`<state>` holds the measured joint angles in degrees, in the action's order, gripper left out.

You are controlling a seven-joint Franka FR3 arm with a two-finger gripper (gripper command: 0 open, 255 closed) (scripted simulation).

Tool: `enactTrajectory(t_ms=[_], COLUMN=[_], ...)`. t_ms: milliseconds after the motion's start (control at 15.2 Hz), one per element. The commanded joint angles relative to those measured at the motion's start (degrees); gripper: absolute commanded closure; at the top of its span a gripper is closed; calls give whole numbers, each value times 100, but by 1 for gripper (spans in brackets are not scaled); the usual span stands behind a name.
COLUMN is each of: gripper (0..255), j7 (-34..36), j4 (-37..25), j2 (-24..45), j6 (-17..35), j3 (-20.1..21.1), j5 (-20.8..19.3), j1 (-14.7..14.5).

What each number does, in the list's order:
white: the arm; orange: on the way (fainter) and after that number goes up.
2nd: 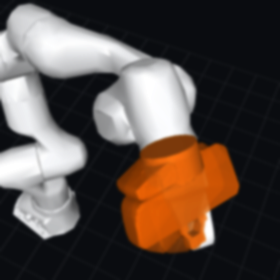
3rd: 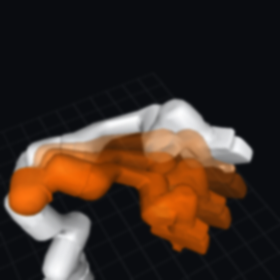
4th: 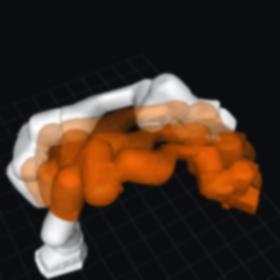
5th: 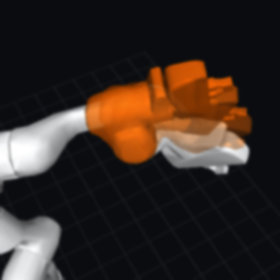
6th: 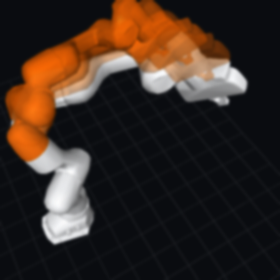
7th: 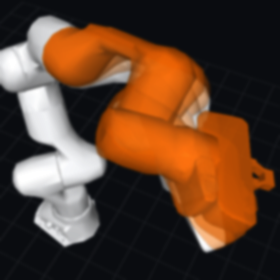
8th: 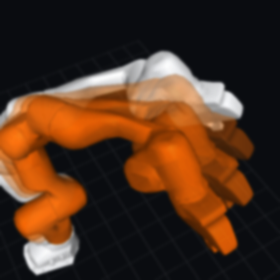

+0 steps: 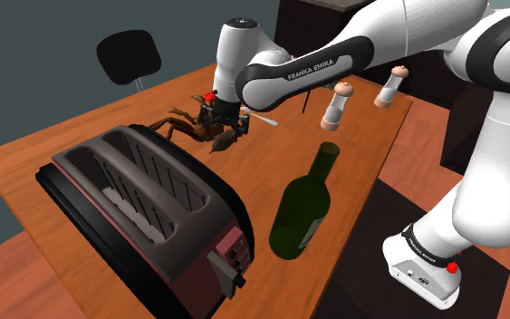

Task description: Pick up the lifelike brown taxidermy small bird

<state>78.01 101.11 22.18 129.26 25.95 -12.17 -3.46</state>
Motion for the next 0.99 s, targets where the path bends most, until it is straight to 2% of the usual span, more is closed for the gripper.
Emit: enactTrajectory(t_ms=[0,198,264,924], gripper=[0,0,255,255], j7=[36,60,60,45], j4=[49,95,109,67], j2=[85,141,140,105], j6=[129,227,240,165], j3=[-27,-47,-48,-34], j5=[-53,-90,-91,-67], j1=[-19,-31,-29,-23])
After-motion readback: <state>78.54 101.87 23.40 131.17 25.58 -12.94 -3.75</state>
